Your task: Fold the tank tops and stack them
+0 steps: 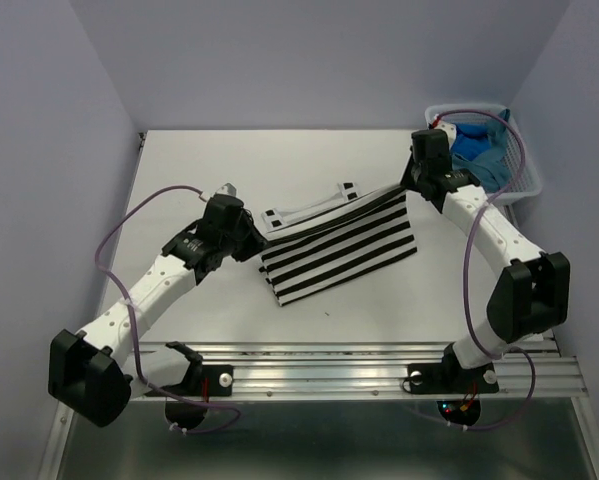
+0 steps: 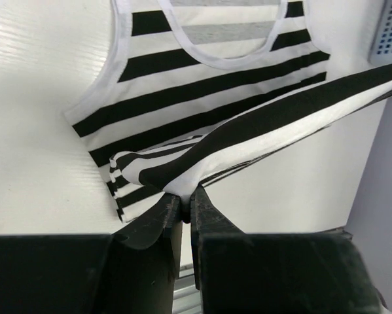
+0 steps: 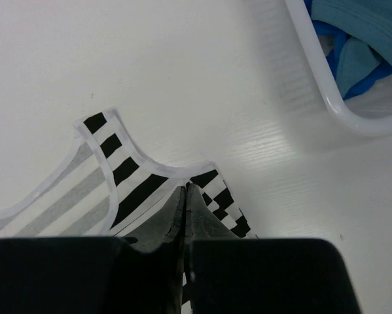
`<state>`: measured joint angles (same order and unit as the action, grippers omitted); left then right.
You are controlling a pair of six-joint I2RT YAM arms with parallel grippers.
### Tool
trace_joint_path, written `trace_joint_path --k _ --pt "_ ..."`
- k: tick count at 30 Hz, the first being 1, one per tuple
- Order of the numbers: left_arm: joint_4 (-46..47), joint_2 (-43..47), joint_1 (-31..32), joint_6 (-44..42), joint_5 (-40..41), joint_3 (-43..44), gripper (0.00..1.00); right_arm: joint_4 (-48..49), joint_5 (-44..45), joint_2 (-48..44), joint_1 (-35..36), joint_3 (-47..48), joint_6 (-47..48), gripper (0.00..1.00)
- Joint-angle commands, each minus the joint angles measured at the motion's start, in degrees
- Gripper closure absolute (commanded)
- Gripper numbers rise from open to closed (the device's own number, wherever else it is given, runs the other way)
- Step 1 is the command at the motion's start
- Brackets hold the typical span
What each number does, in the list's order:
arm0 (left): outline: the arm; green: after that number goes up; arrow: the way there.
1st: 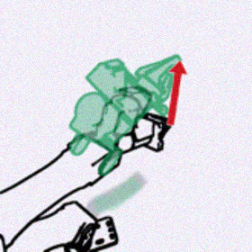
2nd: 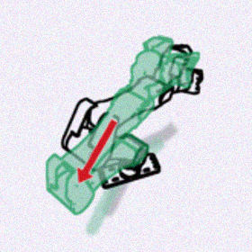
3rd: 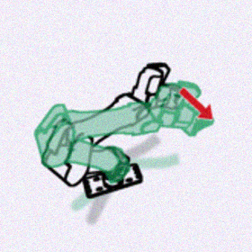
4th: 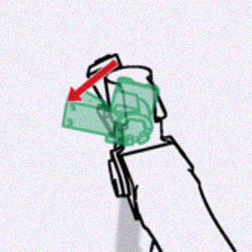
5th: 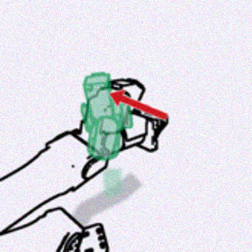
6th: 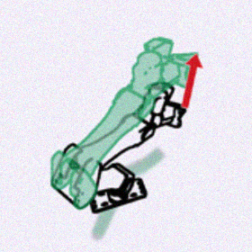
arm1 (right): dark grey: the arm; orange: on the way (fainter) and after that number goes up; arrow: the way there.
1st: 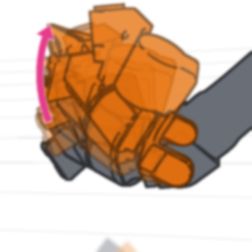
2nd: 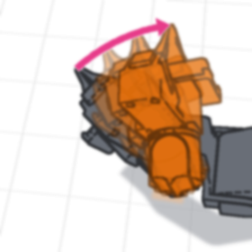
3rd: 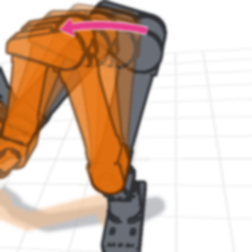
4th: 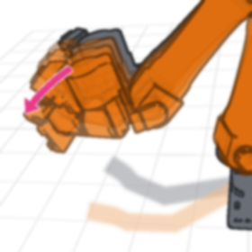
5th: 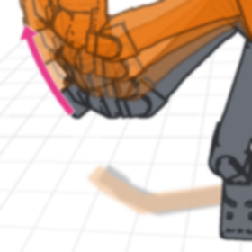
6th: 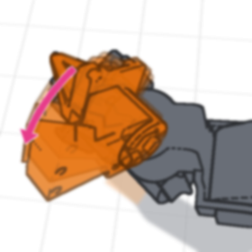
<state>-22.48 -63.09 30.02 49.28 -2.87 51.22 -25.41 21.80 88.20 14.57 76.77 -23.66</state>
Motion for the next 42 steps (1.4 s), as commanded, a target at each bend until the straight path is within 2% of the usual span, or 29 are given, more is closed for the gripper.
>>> trace_joint_path --k 1,13,19,23,24,25,27,28,30,31,32,33,35,36,37,39,42 --pt "0.9 -2.3 -2.3 -3.7 0.9 2.7 1.0 4.8 -0.4 3.1 -0.6 4.2 1.6 0.99" --pt "7.8 -13.3 -8.4 -6.7 -2.3 2.0 1.0 6.2 -3.8 16.6 -1.6 11.9 2.0 0.99" --pt "12.4 -20.6 -10.1 -6.1 -3.4 3.7 1.0 6.2 -5.4 24.5 -1.6 15.8 1.8 0.99" --pt "11.9 -25.2 -10.8 -6.4 -3.4 6.4 1.0 6.2 -5.5 28.7 -1.6 19.8 1.9 0.99" --pt "11.8 -26.7 -10.9 -6.4 -2.8 7.5 1.0 6.2 -5.4 30.3 -1.6 20.6 2.0 0.99" --pt "11.8 -27.4 -11.0 -6.4 -2.5 7.9 1.0 6.2 -5.4 31.2 -1.6 21.4 2.0 0.94" --pt "11.3 -29.3 -11.9 -6.1 -1.5 9.3 0.84 6.2 -5.7 33.0 -1.6 24.2 2.2 0.91" --pt "11.4 -29.7 -12.2 -6.0 -1.4 9.8 0.79 6.2 -5.9 33.9 -1.6 25.3 2.5 0.86" --pt "11.8 -30.8 -13.1 -6.0 -0.7 11.2 0.7 6.2 -6.8 36.9 -1.6 29.1 2.7 0.81" --pt "12.1 -31.1 -13.4 -6.2 -0.3 11.7 0.5 6.2 -8.3 37.9 -1.6 30.4 3.2 0.75" --pt "12.3 -31.9 -13.8 -6.0 1.1 12.9 0.44 6.2 -9.2 40.0 -1.6 31.8 3.6 0.72" --pt "12.3 -32.4 -14.0 -6.1 1.4 13.5 0.28 6.0 -10.0 40.8 -1.6 34.1 4.0 0.69" --pt "11.7 -33.4 -14.5 -5.9 2.1 15.0 0.13 4.9 -11.6 42.0 -1.6 35.9 4.6 0.58" --pt "11.4 -34.1 -14.8 -5.9 2.3 16.1 0.01 4.2 -11.9 42.3 -1.6 36.9 4.8 0.55" --pt "11.3 -34.3 -15.1 -5.9 2.3 16.5 0.01 3.6 -12.2 42.0 -1.6 36.9 5.0 0.55" --pt "10.4 -34.6 -15.5 -5.9 2.3 18.2 0.01 3.1 -13.4 38.7 -1.6 35.1 5.7 0.39" --pt "9.4 -32.4 -15.3 -5.9 1.3 17.9 0.01 3.3 -16.2 32.5 -1.6 28.6 7.8 0.08"
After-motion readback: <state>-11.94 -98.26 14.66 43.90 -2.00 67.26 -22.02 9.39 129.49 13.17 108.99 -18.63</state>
